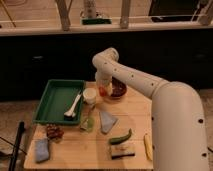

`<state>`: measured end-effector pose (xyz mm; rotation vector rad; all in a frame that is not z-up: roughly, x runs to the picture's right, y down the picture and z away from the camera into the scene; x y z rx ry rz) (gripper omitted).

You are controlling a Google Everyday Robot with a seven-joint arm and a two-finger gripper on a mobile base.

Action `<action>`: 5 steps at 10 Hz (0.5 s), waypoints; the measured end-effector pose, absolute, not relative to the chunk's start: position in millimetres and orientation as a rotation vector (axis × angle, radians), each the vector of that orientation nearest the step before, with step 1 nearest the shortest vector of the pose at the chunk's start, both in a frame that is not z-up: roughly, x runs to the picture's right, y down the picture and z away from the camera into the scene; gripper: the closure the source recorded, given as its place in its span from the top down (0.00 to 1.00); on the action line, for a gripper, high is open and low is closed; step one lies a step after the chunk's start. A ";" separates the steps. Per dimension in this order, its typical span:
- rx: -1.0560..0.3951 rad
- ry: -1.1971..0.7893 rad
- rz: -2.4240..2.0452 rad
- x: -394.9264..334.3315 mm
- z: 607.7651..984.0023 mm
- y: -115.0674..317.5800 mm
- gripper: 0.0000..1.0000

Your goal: Place apple in paper cup

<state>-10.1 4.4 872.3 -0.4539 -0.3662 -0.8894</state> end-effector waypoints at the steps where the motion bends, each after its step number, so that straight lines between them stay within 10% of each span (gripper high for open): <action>1: -0.438 -0.373 -0.890 -11.5 864.0 3.0 0.00; 5: -0.371 -0.417 -0.915 -23.1 839.3 -9.1 0.00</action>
